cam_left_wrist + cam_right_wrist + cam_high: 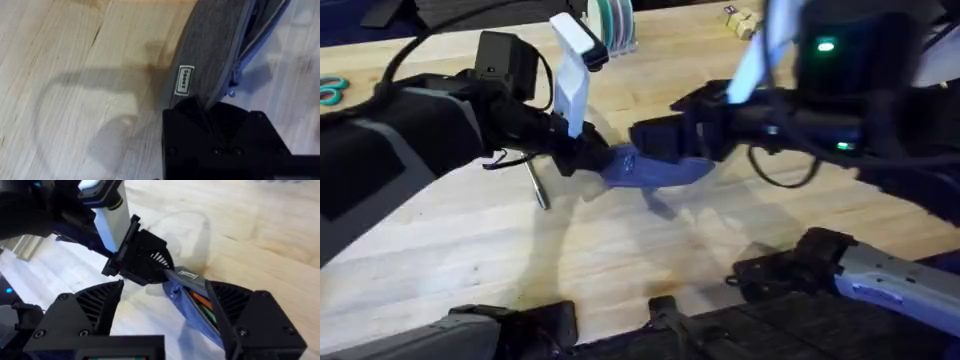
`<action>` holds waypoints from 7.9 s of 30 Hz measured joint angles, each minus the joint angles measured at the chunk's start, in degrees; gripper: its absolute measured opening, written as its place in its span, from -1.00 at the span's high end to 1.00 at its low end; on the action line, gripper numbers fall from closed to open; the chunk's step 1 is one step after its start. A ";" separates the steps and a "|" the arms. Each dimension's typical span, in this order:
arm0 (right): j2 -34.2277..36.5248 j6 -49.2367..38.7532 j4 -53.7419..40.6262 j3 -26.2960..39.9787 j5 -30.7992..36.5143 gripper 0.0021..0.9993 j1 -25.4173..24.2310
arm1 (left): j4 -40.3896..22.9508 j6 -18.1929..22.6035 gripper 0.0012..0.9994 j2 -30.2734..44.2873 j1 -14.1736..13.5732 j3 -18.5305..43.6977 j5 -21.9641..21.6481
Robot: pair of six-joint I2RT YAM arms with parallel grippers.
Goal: Unzip the bag, pick up the pens from the table one at a time and place them inside, then zip the bag closed.
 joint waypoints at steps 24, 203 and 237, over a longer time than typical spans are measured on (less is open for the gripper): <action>-4.74 -2.68 -17.41 4.29 2.54 -1.00 -3.56 | -9.41 1.09 -0.99 -4.16 2.11 0.36 0.03; 1.02 -52.29 -21.59 19.07 -1.43 -1.00 -3.82 | -11.37 -51.12 -0.99 3.63 10.18 1.77 -37.94; 0.31 -52.29 -21.61 19.06 -1.45 -1.00 -3.82 | -11.20 -51.69 0.92 6.93 10.31 3.91 -38.80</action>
